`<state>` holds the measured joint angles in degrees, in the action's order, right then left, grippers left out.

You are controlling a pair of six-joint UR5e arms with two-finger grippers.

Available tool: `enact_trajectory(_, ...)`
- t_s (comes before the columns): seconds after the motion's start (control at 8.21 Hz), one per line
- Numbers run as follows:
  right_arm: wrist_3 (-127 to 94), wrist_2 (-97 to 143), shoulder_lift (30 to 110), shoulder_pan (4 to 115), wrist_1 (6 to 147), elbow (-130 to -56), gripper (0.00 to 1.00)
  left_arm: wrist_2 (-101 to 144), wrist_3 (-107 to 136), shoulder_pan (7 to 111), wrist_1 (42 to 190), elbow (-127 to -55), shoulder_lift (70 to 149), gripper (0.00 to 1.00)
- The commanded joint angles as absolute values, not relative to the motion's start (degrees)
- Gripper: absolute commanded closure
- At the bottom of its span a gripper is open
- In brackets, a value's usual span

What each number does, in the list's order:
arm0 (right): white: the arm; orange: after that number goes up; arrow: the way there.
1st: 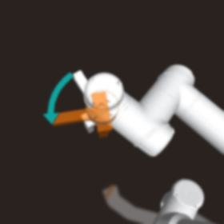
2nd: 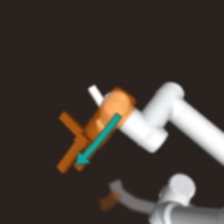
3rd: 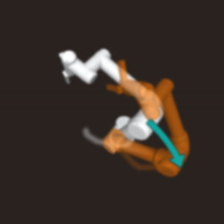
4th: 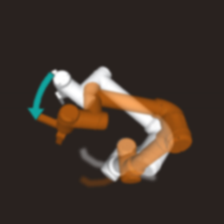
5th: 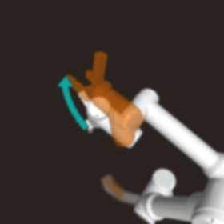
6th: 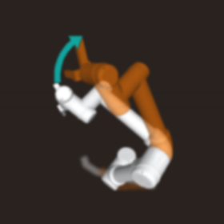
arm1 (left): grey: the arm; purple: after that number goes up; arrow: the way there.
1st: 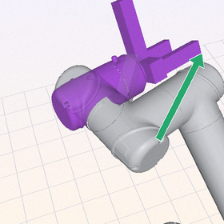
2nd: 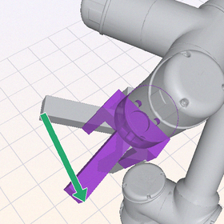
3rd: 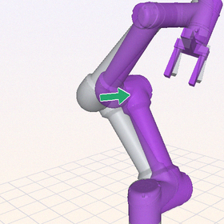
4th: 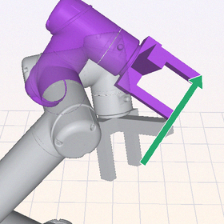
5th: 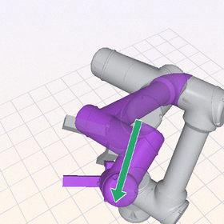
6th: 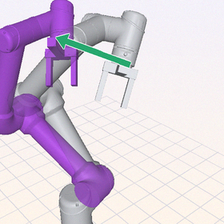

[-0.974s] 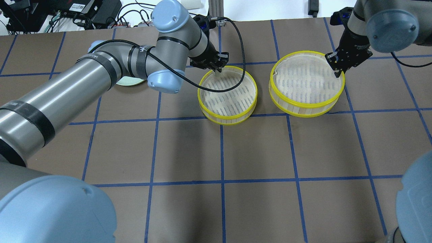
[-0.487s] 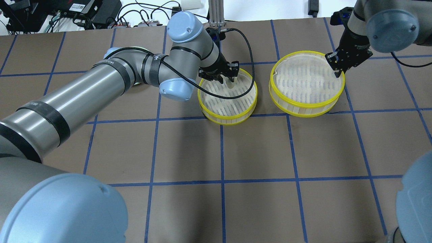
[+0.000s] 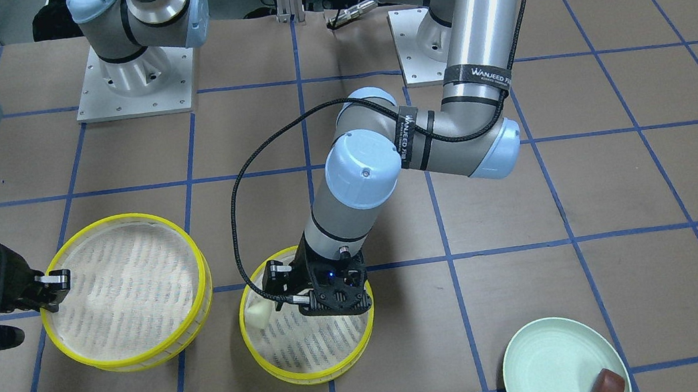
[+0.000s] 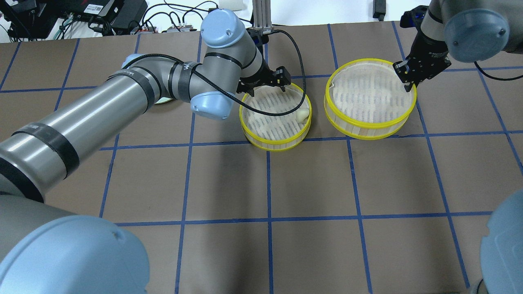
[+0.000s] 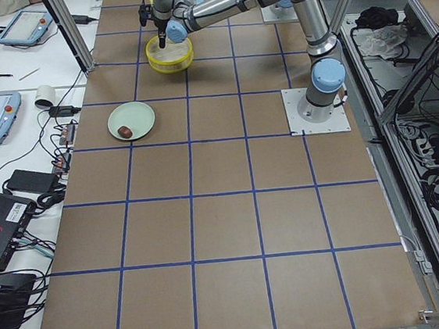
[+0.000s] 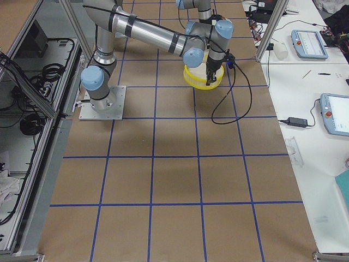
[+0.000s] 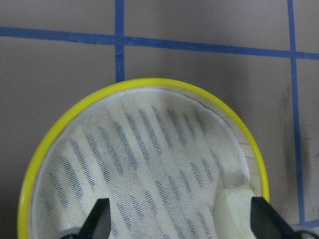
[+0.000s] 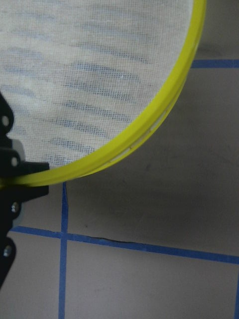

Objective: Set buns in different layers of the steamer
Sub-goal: 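Restack the top tier with right gripper while left gripper returns to plate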

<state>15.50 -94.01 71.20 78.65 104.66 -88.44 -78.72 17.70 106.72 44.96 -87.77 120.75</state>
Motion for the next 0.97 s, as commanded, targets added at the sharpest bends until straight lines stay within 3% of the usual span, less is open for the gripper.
enact_trajectory(0.0,11.5,-93.3,71.5,81.4,104.8,-88.2,1.0,-85.4,5.3,99.1,47.1,-87.3,118.9,0.0)
enact_trajectory(0.61,-11.1,-89.3,70.1,93.8,113.1,-88.4,1.0,-85.9,-31.8,78.9,47.4,-84.8,120.0,0.0)
enact_trajectory(0.85,-16.1,-88.9,67.4,96.5,115.6,-88.6,1.0,-88.6,-43.6,76.4,46.9,-84.3,122.9,0.0)
